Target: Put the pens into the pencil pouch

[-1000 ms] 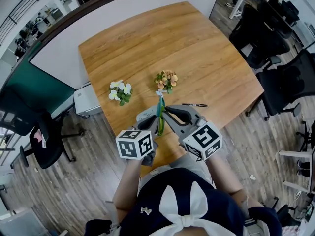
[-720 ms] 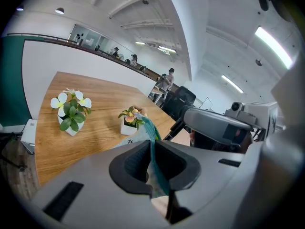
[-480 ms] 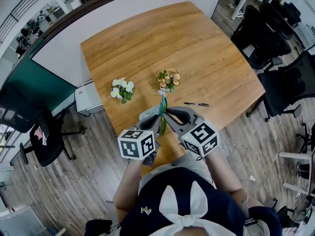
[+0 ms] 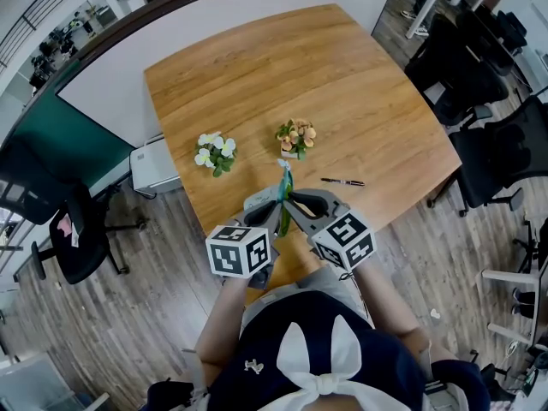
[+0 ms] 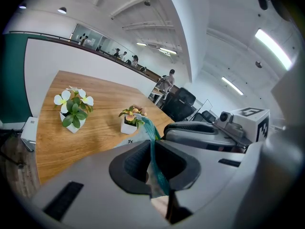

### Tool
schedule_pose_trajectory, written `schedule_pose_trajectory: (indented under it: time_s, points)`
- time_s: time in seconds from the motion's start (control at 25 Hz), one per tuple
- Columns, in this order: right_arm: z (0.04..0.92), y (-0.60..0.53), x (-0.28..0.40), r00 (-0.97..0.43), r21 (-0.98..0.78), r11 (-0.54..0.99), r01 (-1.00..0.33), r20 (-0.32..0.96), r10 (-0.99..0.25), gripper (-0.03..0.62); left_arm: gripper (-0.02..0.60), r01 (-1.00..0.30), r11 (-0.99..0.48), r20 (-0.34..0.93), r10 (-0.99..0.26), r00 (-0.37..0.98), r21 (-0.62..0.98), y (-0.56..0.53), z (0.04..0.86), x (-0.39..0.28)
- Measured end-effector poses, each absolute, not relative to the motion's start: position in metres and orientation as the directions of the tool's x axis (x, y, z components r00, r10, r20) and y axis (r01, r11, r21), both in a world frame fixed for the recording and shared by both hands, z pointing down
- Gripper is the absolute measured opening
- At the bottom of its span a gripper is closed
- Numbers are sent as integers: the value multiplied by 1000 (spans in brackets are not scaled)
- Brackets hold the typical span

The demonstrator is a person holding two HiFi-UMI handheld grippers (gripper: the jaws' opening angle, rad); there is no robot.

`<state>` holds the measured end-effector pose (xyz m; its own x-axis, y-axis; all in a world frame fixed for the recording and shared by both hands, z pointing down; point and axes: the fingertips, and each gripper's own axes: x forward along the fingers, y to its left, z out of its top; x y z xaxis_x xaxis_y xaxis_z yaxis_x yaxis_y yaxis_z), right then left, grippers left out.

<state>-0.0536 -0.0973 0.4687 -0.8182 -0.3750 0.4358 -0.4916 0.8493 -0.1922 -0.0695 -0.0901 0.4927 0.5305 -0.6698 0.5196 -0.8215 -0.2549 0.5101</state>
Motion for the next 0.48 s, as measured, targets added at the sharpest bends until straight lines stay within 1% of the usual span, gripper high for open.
schedule_pose_trajectory:
  time_s: [0.24, 0.48]
  points:
    - [471, -97, -54, -820, -209, 846, -491, 439, -368, 61, 46, -825, -253, 524, -669, 527, 506, -90, 493, -71]
    - [471, -100, -48, -819, -219, 837, -502, 433, -377, 84, 46, -831, -239, 535, -669, 516, 503, -90, 497, -76]
